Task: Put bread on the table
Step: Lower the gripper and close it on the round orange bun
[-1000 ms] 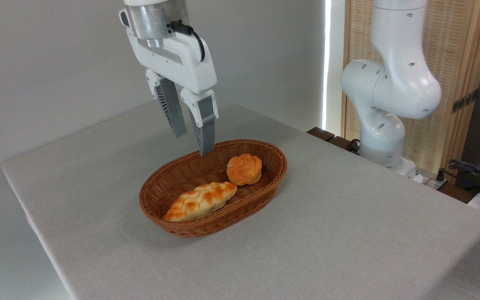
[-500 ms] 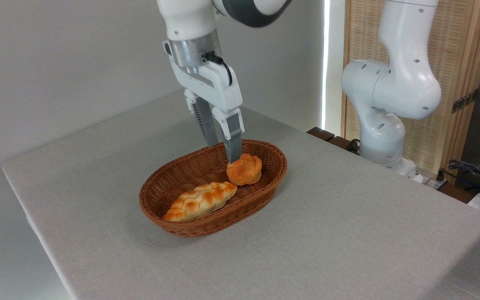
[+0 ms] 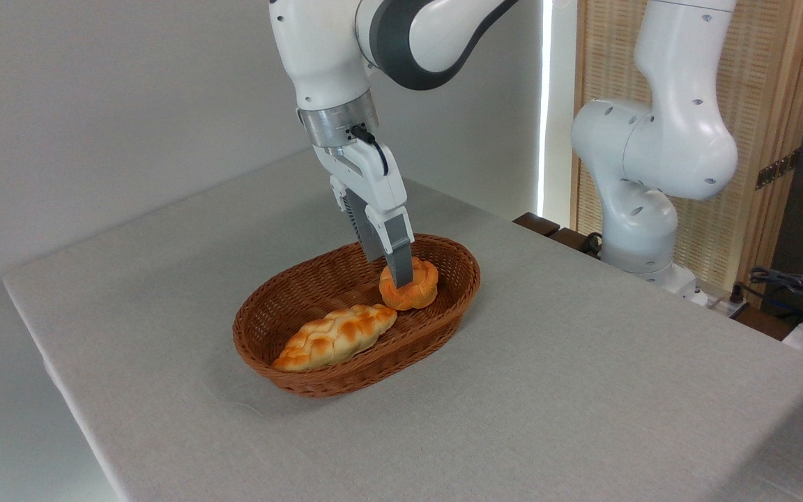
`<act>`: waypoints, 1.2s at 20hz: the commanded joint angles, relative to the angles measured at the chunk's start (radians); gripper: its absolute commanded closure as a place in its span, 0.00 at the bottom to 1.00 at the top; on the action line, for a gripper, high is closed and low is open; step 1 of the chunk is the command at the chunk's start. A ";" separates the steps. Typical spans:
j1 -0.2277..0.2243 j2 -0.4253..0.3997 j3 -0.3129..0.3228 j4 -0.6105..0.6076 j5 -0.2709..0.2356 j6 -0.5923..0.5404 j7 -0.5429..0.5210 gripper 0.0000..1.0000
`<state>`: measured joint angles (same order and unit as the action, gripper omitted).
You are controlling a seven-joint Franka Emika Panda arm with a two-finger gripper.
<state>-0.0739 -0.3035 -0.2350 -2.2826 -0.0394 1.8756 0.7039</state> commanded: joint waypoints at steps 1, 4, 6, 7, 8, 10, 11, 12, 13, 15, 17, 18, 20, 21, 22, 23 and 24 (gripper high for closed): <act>-0.001 -0.009 0.002 -0.024 -0.013 0.014 0.019 0.00; -0.001 -0.008 0.000 -0.050 -0.010 0.016 0.020 0.00; -0.001 -0.006 0.000 -0.051 -0.010 0.017 0.023 0.00; -0.001 -0.002 0.000 -0.052 -0.010 0.017 0.022 0.00; -0.003 0.009 -0.001 -0.052 -0.010 0.017 0.023 0.00; -0.006 0.012 -0.020 -0.052 0.001 0.019 0.022 0.06; -0.006 0.018 -0.020 -0.052 0.001 0.019 0.022 0.17; -0.006 0.023 -0.020 -0.052 0.003 0.017 0.022 0.29; -0.006 0.029 -0.020 -0.052 0.003 0.017 0.022 0.40; -0.006 0.030 -0.020 -0.051 0.001 0.017 0.022 0.54; -0.006 0.030 -0.020 -0.051 0.001 0.016 0.022 0.61; -0.006 0.032 -0.020 -0.051 0.001 0.017 0.022 0.61; -0.004 0.032 -0.020 -0.049 0.001 0.016 0.022 0.61; -0.004 0.032 -0.020 -0.049 0.001 0.016 0.022 0.61; -0.004 0.032 -0.020 -0.049 0.001 0.016 0.022 0.61; -0.004 0.032 -0.020 -0.047 0.001 0.014 0.020 0.61; -0.004 0.032 -0.020 -0.043 0.001 0.008 0.020 0.61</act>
<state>-0.0765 -0.2758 -0.2584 -2.3309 -0.0389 1.8759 0.7056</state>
